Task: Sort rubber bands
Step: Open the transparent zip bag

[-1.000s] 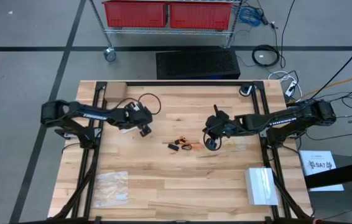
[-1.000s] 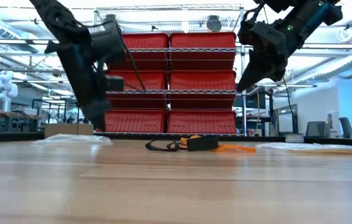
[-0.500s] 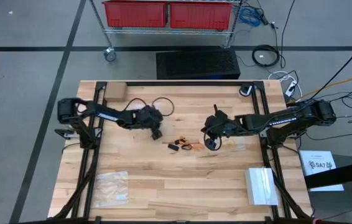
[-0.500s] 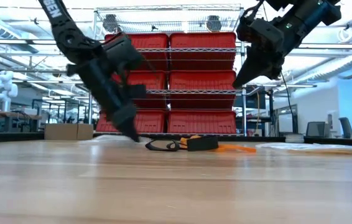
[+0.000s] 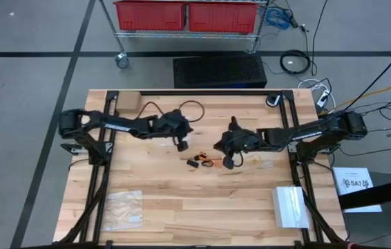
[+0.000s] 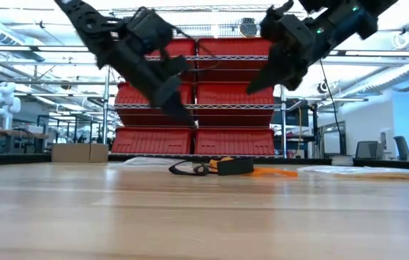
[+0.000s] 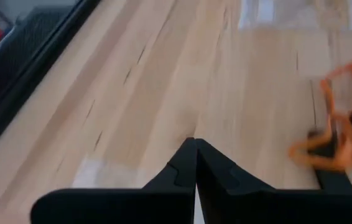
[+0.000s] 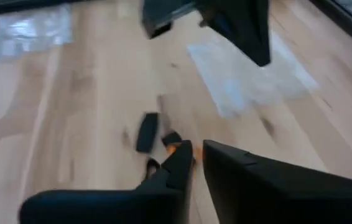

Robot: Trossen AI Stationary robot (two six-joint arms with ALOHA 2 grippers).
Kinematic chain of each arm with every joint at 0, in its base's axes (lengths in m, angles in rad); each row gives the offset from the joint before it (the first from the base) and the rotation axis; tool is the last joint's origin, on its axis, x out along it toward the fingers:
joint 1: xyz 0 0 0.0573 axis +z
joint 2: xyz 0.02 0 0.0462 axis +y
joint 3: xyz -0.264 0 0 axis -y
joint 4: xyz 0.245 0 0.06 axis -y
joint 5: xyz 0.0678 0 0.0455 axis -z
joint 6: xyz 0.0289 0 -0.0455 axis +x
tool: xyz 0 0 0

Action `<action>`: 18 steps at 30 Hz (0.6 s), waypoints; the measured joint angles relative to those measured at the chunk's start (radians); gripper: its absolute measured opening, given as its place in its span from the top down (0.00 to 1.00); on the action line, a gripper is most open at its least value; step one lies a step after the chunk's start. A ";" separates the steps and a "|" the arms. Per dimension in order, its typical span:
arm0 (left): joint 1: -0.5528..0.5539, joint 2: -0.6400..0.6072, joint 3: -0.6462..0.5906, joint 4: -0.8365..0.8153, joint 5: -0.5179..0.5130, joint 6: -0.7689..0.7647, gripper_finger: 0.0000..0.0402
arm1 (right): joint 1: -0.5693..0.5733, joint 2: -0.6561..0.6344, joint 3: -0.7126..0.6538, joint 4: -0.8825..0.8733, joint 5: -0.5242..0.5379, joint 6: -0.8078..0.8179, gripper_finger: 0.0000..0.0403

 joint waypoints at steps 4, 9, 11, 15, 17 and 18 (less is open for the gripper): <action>-0.014 -0.162 -0.135 -0.006 -0.036 -0.063 0.99 | -0.005 0.140 0.039 0.106 -0.001 -0.080 0.81; -0.044 -0.391 -0.275 0.001 -0.105 -0.107 0.99 | -0.031 0.348 0.204 0.100 0.001 -0.171 0.71; -0.058 -0.470 -0.307 0.001 -0.124 -0.107 0.99 | -0.047 0.432 0.287 0.083 0.004 -0.218 0.68; -0.075 -0.601 -0.349 0.002 -0.149 -0.105 0.99 | -0.078 0.582 0.466 0.008 0.006 -0.309 0.67; -0.075 -0.650 -0.362 -0.001 -0.153 -0.100 0.99 | -0.092 0.650 0.549 -0.039 0.006 -0.347 0.67; -0.075 -0.667 -0.365 -0.007 -0.154 -0.095 0.99 | -0.098 0.683 0.591 -0.059 0.006 -0.361 0.67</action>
